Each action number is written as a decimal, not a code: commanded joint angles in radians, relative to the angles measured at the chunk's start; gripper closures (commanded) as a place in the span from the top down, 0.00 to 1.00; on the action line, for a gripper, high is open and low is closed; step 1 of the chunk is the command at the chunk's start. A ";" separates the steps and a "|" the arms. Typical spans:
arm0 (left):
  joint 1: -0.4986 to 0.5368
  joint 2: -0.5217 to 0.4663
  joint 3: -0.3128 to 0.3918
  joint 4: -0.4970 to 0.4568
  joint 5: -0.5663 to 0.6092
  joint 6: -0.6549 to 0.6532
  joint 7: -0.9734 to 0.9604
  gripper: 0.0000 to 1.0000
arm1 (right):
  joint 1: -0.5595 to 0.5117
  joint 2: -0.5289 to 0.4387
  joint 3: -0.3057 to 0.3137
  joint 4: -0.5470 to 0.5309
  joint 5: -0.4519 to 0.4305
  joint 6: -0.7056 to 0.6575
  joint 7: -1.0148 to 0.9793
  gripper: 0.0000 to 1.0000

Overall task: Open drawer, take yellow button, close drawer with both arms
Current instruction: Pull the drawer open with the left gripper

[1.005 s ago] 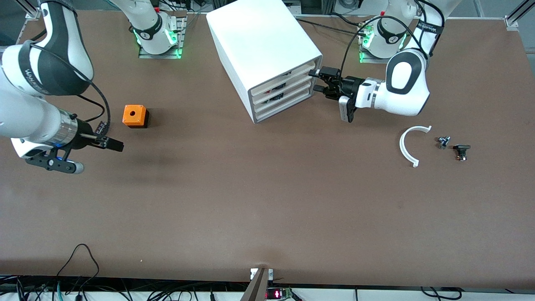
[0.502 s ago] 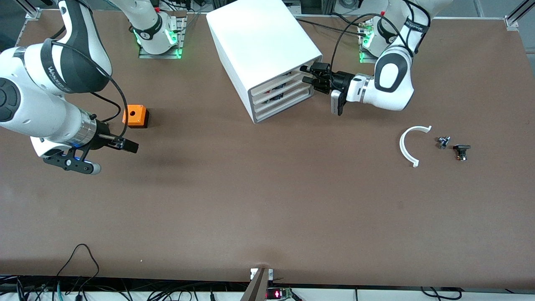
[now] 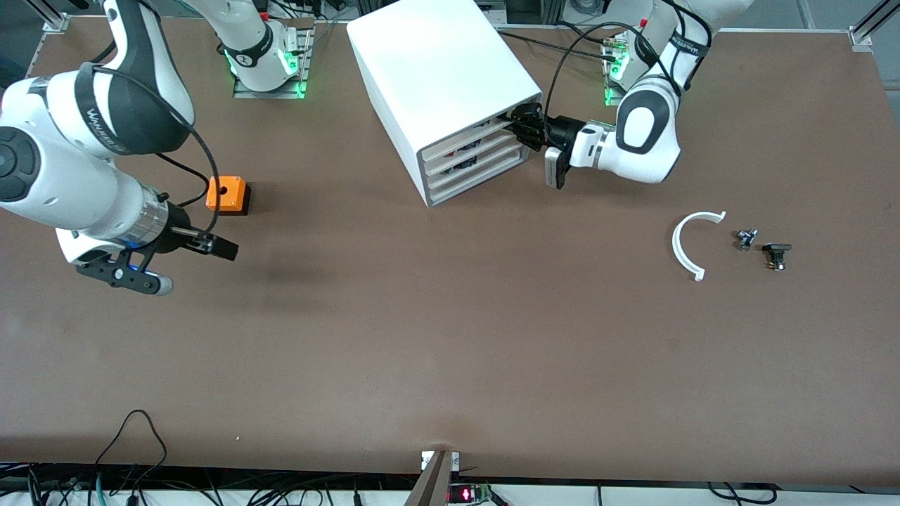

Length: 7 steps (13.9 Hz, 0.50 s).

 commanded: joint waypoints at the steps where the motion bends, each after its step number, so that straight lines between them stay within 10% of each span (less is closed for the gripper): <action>1: -0.004 0.023 -0.006 -0.002 -0.021 0.015 0.031 0.00 | 0.040 0.039 -0.003 0.068 0.014 -0.001 0.085 1.00; 7: 0.126 0.087 0.002 0.101 0.104 0.009 0.021 0.00 | 0.138 0.071 -0.003 0.135 0.015 -0.012 0.310 1.00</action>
